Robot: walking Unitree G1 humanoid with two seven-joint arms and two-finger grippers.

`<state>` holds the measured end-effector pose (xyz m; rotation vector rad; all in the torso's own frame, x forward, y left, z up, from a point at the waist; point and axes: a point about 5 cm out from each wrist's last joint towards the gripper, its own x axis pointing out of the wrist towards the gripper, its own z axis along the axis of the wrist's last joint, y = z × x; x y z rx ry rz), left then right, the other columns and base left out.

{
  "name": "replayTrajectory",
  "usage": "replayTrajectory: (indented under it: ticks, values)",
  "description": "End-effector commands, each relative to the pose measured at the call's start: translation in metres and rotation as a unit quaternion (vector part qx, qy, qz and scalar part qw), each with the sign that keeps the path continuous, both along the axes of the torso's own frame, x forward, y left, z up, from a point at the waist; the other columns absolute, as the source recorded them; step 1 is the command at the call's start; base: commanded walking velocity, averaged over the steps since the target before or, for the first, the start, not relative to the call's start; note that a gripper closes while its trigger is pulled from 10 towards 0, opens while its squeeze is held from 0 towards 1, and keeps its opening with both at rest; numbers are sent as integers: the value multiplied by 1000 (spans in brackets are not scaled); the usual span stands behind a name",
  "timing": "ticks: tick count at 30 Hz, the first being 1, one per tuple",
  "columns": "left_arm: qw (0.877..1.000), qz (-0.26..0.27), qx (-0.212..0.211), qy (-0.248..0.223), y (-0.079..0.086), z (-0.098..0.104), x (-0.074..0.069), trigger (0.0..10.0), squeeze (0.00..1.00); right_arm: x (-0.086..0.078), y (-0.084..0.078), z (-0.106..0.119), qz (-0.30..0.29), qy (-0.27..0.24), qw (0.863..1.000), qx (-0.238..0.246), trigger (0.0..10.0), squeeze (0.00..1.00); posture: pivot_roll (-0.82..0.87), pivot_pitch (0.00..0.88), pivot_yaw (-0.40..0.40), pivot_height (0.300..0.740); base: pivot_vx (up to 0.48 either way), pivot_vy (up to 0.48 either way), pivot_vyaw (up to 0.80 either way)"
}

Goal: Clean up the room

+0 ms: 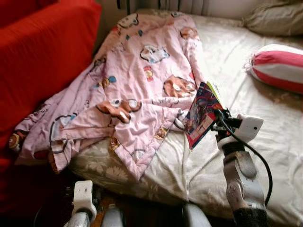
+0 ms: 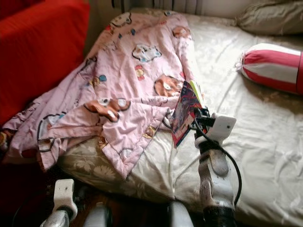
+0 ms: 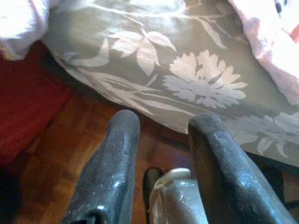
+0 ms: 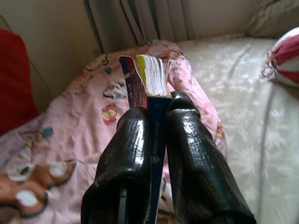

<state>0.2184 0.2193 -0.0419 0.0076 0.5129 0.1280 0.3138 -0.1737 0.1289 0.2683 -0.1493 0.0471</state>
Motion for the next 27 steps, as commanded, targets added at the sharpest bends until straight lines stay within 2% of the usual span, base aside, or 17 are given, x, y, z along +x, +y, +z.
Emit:
replayTrajectory:
  ticks: [1,6,8,15,18,27]
  values:
    - [1000,5,2,29,2,-9,-12,10000,0,-3,-1,5,2,-19,1000,0,10000,0,79,159,-50,740,0,0,0]
    - [999,-2,1,51,-2,-15,-16,10000,0,-3,-2,3,3,-17,1000,1,10000,0,84,162,-51,740,0,0,0]
    - [997,6,-1,79,-2,-22,-24,10000,0,-3,0,2,14,-10,1000,-11,10000,0,71,161,-50,740,0,0,0]
    - [993,19,-2,116,2,-29,-35,10000,0,-2,4,-7,23,10,999,-24,10000,0,56,141,-60,740,0,0,0]
    - [991,36,-3,130,5,-32,-41,10000,0,-2,11,-11,55,12,998,-38,10000,0,55,123,-70,740,0,0,0]
    - [990,53,-8,132,7,-33,-42,10000,0,4,8,-8,52,7,998,-44,10000,0,58,92,-84,740,0,0,0]
